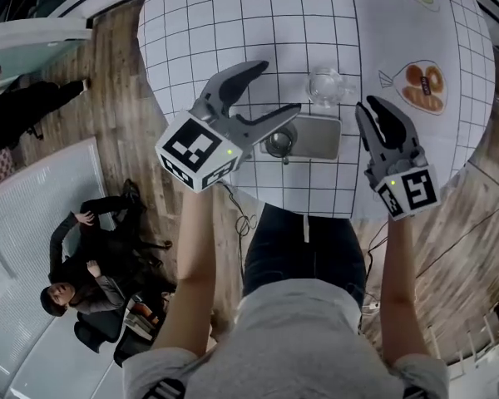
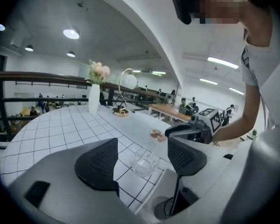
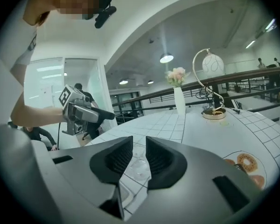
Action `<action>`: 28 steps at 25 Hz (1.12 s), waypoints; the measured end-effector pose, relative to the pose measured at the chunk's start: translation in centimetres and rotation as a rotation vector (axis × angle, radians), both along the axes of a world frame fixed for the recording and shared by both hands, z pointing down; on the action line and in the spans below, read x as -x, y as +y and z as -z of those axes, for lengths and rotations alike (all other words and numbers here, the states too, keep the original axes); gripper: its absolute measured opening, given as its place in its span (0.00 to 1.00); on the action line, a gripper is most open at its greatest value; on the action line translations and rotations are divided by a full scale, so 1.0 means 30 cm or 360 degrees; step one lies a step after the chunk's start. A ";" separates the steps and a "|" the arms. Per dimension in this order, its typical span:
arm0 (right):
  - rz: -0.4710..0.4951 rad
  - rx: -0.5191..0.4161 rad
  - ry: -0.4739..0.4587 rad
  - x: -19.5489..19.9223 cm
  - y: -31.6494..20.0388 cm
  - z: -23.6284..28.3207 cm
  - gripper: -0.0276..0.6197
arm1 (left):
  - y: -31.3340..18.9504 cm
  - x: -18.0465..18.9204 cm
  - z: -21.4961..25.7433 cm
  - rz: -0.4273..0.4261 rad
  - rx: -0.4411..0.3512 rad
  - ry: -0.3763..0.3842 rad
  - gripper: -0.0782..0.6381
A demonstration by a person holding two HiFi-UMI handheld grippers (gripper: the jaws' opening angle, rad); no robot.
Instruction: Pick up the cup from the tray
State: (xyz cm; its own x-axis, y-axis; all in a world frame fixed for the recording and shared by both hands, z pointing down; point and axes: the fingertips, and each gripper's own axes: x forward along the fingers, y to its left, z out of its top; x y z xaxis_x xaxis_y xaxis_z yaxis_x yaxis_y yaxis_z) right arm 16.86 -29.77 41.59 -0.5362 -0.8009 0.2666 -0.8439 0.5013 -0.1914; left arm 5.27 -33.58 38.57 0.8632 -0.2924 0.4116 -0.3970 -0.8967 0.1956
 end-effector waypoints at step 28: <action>0.0167 0.0408 0.0247 0.531 0.413 -0.277 0.21 | 0.404 0.362 -0.004 0.0861 -0.0124 0.0223 0.52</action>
